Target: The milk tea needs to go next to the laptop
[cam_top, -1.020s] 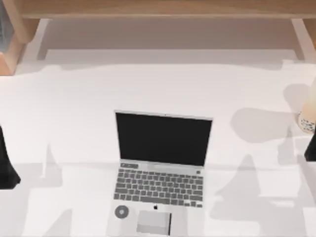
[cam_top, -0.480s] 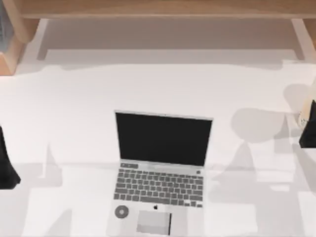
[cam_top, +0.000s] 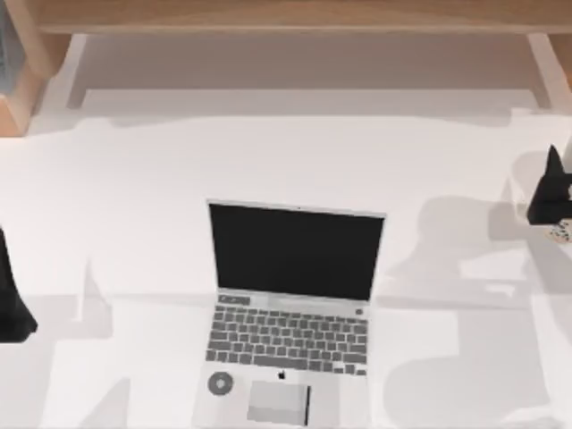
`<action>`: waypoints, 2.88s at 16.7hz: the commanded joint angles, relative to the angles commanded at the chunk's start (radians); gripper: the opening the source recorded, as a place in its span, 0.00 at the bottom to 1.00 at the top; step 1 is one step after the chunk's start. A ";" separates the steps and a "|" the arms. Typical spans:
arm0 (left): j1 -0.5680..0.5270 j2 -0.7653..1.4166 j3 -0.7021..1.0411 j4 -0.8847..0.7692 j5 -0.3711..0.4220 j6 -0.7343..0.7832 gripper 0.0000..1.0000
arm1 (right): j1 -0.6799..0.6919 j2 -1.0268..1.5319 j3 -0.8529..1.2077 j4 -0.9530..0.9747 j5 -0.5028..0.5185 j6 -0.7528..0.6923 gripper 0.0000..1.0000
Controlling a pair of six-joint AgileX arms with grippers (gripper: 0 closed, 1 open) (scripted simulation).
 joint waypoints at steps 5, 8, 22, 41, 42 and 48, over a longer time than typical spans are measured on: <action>0.000 0.000 0.000 0.000 0.000 0.000 1.00 | 0.000 0.000 0.000 0.000 0.000 0.000 0.77; 0.000 0.000 0.000 0.000 0.000 0.000 1.00 | 0.000 0.000 0.000 0.000 0.000 0.000 0.55; 0.000 0.000 0.000 0.000 0.000 0.000 1.00 | 0.000 0.000 0.000 0.000 0.000 0.000 0.00; 0.000 0.000 0.000 0.000 0.000 0.000 1.00 | 0.340 -0.326 0.075 -0.330 0.350 0.089 0.00; 0.000 0.000 0.000 0.000 0.000 0.000 1.00 | 0.410 -0.372 0.081 -0.399 0.425 0.113 0.00; 0.000 0.000 0.000 0.000 0.000 0.000 1.00 | 0.816 -0.606 0.100 -0.865 0.826 0.308 0.00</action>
